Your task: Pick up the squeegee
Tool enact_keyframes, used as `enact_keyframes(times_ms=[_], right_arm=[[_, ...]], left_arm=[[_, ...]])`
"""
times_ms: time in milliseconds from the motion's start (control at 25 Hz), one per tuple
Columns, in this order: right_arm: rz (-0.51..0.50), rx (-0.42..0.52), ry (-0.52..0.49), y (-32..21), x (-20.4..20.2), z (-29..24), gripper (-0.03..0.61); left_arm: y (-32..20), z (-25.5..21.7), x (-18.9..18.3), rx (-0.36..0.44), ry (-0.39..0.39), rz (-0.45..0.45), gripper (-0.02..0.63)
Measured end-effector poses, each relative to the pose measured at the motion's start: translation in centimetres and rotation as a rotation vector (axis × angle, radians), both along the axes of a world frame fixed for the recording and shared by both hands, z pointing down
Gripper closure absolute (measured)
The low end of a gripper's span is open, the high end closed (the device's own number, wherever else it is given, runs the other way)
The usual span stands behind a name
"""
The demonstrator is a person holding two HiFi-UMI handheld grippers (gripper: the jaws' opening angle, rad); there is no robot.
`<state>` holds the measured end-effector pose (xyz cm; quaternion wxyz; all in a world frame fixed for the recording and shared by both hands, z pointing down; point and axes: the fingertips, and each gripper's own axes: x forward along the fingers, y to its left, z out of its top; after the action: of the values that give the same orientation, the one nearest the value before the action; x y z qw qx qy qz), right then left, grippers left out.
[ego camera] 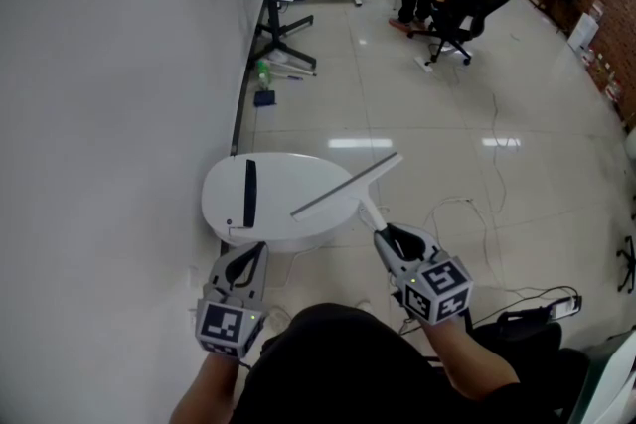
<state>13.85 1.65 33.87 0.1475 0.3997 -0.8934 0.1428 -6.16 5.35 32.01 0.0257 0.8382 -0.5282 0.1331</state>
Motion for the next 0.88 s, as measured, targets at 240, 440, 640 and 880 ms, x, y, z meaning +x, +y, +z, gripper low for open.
enact_keyframes(times_ms=[240,440,640,880], right_arm=[[0.012,-0.001,0.003,0.03,0.03,-0.14,0.477],[0.005,-0.001,0.001,-0.03,0.02,-0.08,0.477],[0.003,-0.001,0.001,-0.13,0.02,0.10,0.477],[0.003,0.002,-0.003,-0.12,0.13,-0.04,0.477]], left_arm=[[-0.07,-0.06,-0.09,0.000,0.003,-0.001,0.611],[-0.20,-0.06,0.03,-0.001,-0.001,0.004,0.611],[-0.23,0.21,0.04,0.001,-0.002,0.009,0.611],[-0.09,0.13,0.15,0.000,-0.006,0.006,0.611]])
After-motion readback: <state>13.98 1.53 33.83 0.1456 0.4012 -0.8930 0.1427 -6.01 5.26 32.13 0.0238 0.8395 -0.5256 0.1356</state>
